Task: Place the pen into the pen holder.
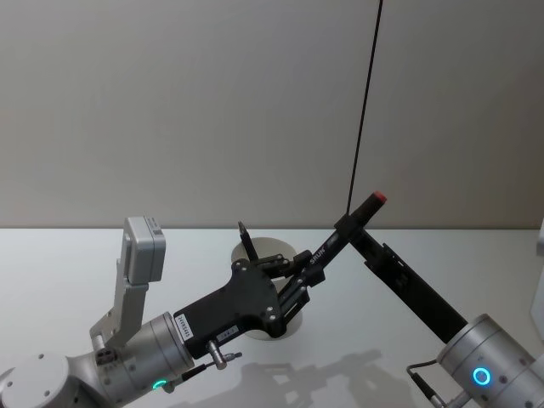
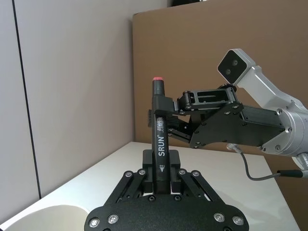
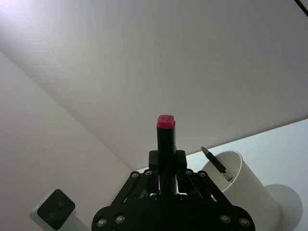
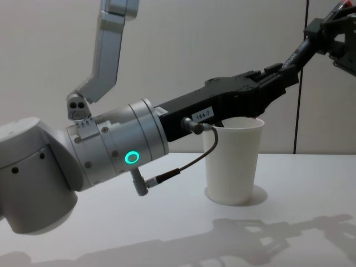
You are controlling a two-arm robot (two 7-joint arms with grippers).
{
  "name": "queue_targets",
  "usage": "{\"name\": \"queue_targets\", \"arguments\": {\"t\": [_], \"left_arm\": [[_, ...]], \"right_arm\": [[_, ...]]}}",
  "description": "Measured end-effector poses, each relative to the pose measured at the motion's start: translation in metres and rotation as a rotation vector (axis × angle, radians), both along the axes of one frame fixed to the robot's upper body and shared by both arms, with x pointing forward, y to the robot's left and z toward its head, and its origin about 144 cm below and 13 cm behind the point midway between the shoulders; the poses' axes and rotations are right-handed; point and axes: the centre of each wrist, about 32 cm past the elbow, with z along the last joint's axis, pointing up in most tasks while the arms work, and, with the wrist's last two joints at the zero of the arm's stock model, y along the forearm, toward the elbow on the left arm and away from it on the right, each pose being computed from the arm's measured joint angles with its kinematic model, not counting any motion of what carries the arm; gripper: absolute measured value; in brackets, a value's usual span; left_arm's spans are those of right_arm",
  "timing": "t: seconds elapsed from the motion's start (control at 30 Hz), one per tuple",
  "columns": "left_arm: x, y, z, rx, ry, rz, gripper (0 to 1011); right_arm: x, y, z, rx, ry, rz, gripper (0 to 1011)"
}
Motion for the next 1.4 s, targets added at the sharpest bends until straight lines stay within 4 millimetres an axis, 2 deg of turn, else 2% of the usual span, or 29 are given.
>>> {"name": "queue_targets", "arguments": {"t": [0.37,0.43,0.47,1.17,1.27,1.4], "left_arm": [[0.0000,0.0000,0.0000,0.000,0.000,0.000,196],[0.0000,0.0001,-0.0001,0.001,0.001,0.001,257],[0.0000,0.0001,-0.0001,0.001,0.001,0.001,257],[0.0000,0.0001,0.0000,0.001,0.001,0.001,942],[0.0000,0.0001,0.0000,0.001,0.000,0.001,1000],[0.0000,0.0000,0.0000,0.000,0.000,0.001,1003]], "right_arm": [[-0.0001,0.0001,0.0002,0.001,-0.001,0.001,196],[-0.0002,0.0003,0.0005,0.002,-0.002,0.002,196],[-0.0002,0.0003,0.0005,0.002,-0.002,0.002,195],[-0.0002,0.0001,0.0004,0.001,-0.001,0.001,195],[0.0000,-0.0002,0.0004,0.000,-0.002,0.002,194],[0.0009,-0.0017,0.0003,-0.005,-0.006,0.005,195]]}}
